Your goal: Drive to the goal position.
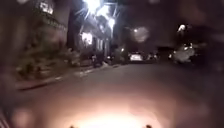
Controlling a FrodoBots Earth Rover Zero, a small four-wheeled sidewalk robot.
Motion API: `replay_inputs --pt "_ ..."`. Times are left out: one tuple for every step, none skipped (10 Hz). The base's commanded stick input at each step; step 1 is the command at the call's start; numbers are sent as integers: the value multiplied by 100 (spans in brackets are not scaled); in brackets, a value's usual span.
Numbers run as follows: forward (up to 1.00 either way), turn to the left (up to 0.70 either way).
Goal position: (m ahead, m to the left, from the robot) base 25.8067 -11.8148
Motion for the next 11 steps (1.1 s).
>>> replay_inputs --pt "70 0" --pt "70 0" --pt "70 0" --pt "70 0" --pt "70 0" --pt "70 0" --pt "70 0" --pt "70 0" --pt "70 0" --pt "70 0" --pt "70 -2"
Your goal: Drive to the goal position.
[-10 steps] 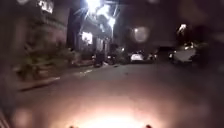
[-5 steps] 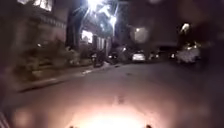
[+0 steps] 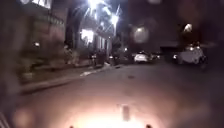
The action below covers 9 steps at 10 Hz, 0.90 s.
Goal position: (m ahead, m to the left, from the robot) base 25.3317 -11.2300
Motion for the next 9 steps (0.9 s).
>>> replay_inputs --pt "70 -2" --pt "70 -2" --pt "70 -4" --pt "70 -22" --pt "70 -31" --pt "70 -33" --pt "70 -32" --pt "70 -32" --pt "70 -32"
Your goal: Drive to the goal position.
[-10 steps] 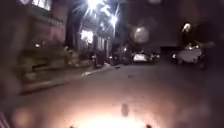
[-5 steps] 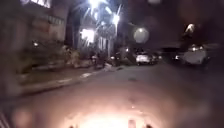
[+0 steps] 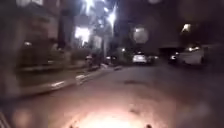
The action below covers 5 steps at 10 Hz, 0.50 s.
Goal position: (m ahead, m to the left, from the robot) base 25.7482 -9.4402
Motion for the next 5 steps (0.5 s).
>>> replay_inputs --pt "70 -29" --pt "70 -16" --pt "70 0" --pt "70 0" --pt "70 0"
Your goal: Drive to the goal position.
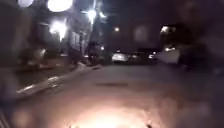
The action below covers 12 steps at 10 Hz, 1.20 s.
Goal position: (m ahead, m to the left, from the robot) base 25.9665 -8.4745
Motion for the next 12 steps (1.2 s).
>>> replay_inputs --pt "70 0" --pt "70 0" --pt "70 0" --pt "70 0" --pt "70 0" --pt "70 0" --pt "70 0" --pt "70 0" --pt "70 0" --pt "70 0" --pt "70 0" --pt "70 0"
